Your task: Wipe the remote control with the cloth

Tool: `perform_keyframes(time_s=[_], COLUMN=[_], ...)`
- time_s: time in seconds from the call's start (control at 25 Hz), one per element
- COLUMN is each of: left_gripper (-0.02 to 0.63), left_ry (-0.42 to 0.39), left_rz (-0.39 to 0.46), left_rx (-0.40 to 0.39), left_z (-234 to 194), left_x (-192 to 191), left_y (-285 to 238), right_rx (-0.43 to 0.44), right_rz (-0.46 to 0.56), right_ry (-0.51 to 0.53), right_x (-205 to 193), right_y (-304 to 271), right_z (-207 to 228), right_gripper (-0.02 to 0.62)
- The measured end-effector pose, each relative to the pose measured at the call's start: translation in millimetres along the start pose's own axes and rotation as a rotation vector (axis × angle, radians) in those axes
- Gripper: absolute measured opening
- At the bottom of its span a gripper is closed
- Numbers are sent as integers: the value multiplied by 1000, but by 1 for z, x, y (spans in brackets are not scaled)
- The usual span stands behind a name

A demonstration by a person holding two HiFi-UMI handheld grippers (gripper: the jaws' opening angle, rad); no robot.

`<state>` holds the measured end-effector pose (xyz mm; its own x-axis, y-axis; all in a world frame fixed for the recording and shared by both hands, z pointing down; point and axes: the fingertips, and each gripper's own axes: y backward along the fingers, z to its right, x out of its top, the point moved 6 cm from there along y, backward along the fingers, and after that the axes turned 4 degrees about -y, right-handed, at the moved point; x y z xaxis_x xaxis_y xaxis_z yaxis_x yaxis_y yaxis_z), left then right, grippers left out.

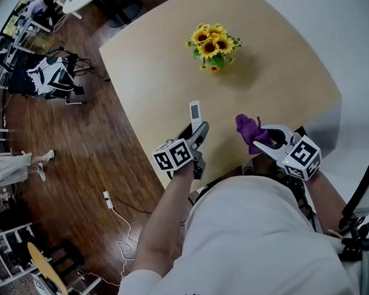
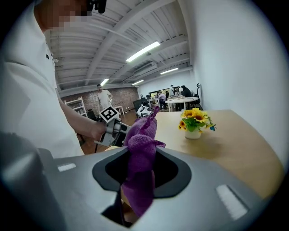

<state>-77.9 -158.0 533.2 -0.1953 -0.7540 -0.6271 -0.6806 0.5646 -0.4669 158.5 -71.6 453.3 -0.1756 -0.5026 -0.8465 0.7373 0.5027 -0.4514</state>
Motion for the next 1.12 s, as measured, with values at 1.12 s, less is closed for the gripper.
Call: perform_keyframes(time_s=[1.12], left_gripper=[317], left_ry=[-157], left_rz=[-289], left_rx=[556], left_z=[-44], left_x=[-53], left_y=[-85], right_rx=[110], right_rz=[-69], right_ry=[-11], right_x=[-13], right_y=[29], right_z=[82], right_gripper=[124])
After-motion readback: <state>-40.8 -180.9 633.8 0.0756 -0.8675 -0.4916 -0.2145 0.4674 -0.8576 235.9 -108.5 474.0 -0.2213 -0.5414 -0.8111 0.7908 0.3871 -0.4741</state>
